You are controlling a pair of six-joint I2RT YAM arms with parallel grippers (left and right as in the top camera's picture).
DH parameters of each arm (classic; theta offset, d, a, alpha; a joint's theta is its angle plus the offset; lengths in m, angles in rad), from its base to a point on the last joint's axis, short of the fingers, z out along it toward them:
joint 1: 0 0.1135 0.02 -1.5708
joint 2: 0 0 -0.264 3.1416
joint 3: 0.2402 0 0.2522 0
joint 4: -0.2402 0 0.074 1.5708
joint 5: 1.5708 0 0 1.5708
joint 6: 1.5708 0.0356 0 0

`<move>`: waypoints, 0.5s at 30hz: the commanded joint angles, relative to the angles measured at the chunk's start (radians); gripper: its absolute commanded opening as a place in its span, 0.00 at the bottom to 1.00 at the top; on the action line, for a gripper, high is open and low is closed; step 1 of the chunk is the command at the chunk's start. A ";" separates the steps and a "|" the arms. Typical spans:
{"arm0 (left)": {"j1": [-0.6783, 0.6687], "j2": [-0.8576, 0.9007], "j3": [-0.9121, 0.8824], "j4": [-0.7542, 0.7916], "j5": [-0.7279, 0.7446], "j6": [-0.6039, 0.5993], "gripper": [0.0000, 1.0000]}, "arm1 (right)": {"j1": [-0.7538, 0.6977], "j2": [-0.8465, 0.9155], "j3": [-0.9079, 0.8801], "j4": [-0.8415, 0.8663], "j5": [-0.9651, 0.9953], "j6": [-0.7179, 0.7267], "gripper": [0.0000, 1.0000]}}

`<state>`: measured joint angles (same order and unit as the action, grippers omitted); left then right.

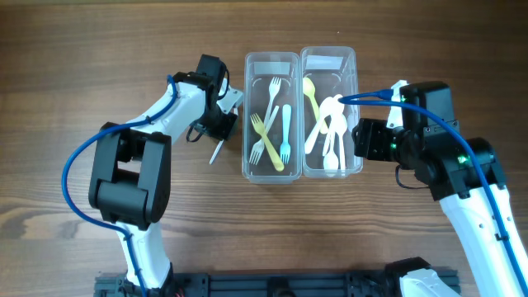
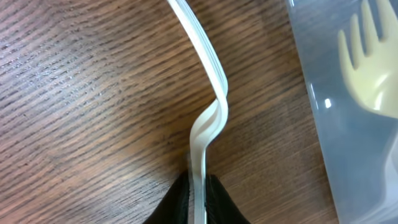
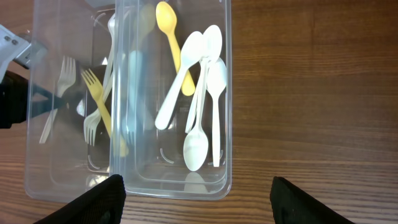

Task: Pack container
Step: 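Grasp the last white fork on the table with the left gripper, then place the white fork into the left container and open the gripper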

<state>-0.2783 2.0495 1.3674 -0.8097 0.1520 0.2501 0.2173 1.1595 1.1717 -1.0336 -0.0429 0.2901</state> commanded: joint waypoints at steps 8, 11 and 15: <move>-0.001 0.012 -0.027 -0.021 -0.083 -0.021 0.04 | -0.002 0.004 0.018 -0.006 0.021 0.005 0.74; 0.000 -0.023 0.014 -0.064 -0.083 -0.083 0.04 | -0.002 0.004 0.018 -0.006 0.021 0.001 0.74; -0.004 -0.144 0.141 -0.158 -0.082 -0.216 0.04 | -0.002 0.004 0.018 -0.002 0.021 0.001 0.74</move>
<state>-0.2802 2.0312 1.4025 -0.9360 0.0895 0.1570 0.2173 1.1595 1.1717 -1.0363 -0.0429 0.2901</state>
